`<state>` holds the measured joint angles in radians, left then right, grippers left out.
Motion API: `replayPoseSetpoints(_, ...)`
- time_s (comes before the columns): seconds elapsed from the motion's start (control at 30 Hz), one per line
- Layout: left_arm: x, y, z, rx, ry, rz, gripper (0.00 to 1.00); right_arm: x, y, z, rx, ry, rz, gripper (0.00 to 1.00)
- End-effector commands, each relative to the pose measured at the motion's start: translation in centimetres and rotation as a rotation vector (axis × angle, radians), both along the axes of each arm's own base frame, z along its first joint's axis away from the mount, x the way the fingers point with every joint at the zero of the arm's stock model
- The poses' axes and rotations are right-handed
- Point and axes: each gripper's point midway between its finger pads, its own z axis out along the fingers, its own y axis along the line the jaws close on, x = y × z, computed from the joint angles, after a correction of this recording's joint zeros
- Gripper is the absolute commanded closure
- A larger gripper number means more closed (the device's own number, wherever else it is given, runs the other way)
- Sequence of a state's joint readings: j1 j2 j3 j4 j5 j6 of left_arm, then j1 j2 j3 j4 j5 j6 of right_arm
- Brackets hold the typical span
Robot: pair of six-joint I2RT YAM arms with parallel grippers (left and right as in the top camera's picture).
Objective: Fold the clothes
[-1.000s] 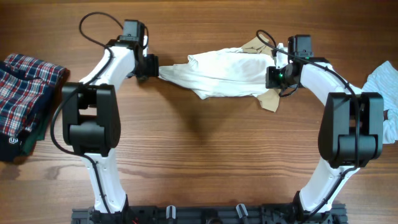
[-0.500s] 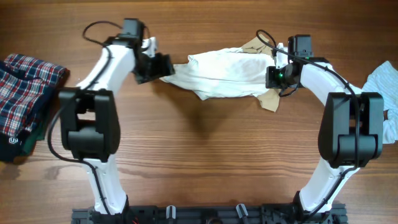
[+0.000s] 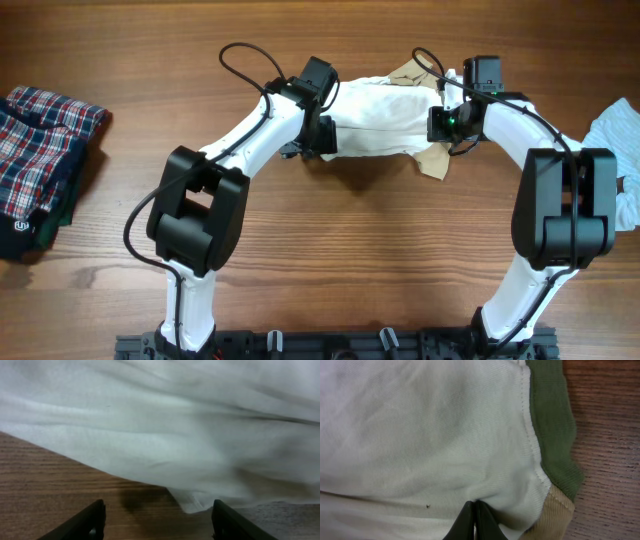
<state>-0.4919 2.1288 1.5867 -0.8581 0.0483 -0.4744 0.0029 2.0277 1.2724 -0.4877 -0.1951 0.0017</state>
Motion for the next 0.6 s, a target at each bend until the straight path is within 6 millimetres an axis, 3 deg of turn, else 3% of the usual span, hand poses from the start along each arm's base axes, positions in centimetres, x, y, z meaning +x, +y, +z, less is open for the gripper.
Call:
replayPoseSetpoints(0.0,-0.1,0.5,-0.1,0.027,0.002,0.035,0.31,-2.0,-0.1,-3.9,-0.006,0.107,-0.004,0.96)
replayPoseSetpoints(0.27,0.3,1.7,-3.8,0.113,0.02,0.069,0.3,-2.0,-0.1,-3.9,-0.006,0.107,-0.004,0.96)
replayPoseSetpoints(0.37,0.3,1.7,-3.9,0.113,0.019,0.067,0.3,-2.0,-0.1,-3.9,-0.006,0.107,-0.004,0.96)
replayPoseSetpoints(0.57,-4.6,5.2,-3.7,0.277,0.21,0.028,0.21,-2.0,-0.1,-3.9,-0.007,0.106,-0.003,0.95)
